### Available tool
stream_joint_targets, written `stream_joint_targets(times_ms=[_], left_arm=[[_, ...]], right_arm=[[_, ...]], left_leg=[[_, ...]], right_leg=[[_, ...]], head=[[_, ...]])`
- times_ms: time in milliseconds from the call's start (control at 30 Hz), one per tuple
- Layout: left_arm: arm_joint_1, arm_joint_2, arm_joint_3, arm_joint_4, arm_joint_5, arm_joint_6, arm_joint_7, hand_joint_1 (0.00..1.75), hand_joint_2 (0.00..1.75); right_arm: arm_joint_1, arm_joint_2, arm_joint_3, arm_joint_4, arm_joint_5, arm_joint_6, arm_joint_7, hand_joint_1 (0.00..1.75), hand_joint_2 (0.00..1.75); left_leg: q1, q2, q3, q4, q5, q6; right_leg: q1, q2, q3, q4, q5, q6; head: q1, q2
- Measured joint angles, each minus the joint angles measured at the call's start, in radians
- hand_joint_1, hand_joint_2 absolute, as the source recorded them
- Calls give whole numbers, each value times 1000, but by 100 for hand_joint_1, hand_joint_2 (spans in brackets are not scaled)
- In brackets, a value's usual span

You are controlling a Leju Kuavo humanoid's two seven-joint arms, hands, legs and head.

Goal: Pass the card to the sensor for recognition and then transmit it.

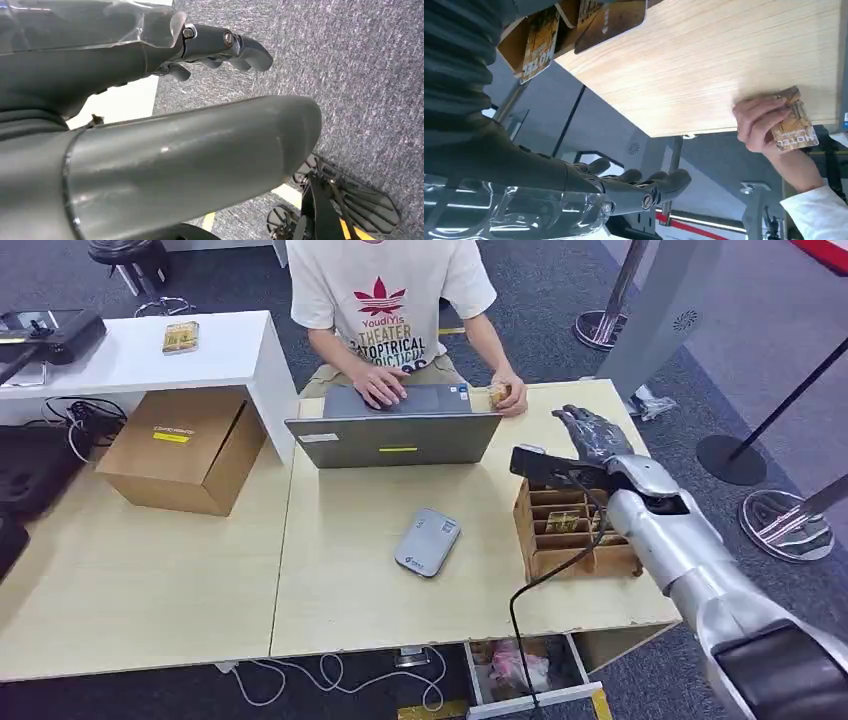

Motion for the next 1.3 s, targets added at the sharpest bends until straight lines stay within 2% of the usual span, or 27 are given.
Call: stream_joint_targets(times_ms=[300, 333, 400, 433, 467, 600, 900, 1167, 1200, 1300], left_arm=[[0, 0, 0, 0, 3, -2, 1, 0, 0], [0, 0, 0, 0, 3, -2, 1, 0, 0], [0, 0, 0, 0, 3, -2, 1, 0, 0], [0, 0, 0, 0, 3, -2, 1, 0, 0], [0, 0, 0, 0, 4, -2, 1, 0, 0], [0, 2, 0, 0, 6, -2, 1, 0, 0], [0, 5, 0, 0, 8, -3, 0, 0, 0], [0, 10, -7, 0, -7, -16, -10, 0, 0], [-1, 10, -9, 0, -9, -18, -11, 0, 0], [0, 12, -14, -1, -16, -22, -11, 0, 0]], right_arm=[[-7, -3, 0, 1, 5, 18, 4, 0, 175], [-9, -3, 1, 2, 6, 19, 3, 9, 175], [-13, -3, 2, 6, 6, 19, -1, 56, 175], [-14, -3, 2, 8, 6, 19, -3, 86, 175], [-14, -3, 3, 10, 5, 19, -3, 129, 175], [-16, -3, 4, 15, 5, 19, -6, 134, 175], [-18, -4, 4, 16, 4, 19, -7, 131, 175], [4, -35, 1, -6, -17, 15, -5, 129, 175], [9, -39, 0, -12, -18, 13, -2, 134, 175], [30, -63, -8, -39, -23, 11, 4, 136, 175]], left_leg=[[0, 0, 0, 0, 0, 0], [0, 0, 0, 0, 0, 0], [0, 0, 0, 0, 0, 0], [0, 0, 0, 0, 0, 0], [0, 0, 0, 0, 0, 0], [0, 0, 0, 0, 0, 0], [0, 0, 0, 0, 0, 0], [0, 0, 0, 0, 0, 0], [0, 0, 0, 0, 0, 0], [0, -2, 0, 0, 0, 0]], right_leg=[[0, 0, 0, 0, 0, 0], [0, 0, 0, 0, 0, 0], [0, 0, 0, 0, 0, 0], [0, 0, 0, 0, 0, 0], [0, 0, 0, 0, 0, 0], [0, 0, 0, 0, 0, 0], [0, 0, 0, 0, 0, 0], [0, 0, 0, 0, 0, 0], [0, 0, 0, 0, 0, 0], [0, -2, 1, 0, 0, 0]], head=[[0, 0], [0, 0], [0, 0], [0, 0], [0, 0], [0, 0], [0, 0], [0, 0], [0, 0], [0, 0]])
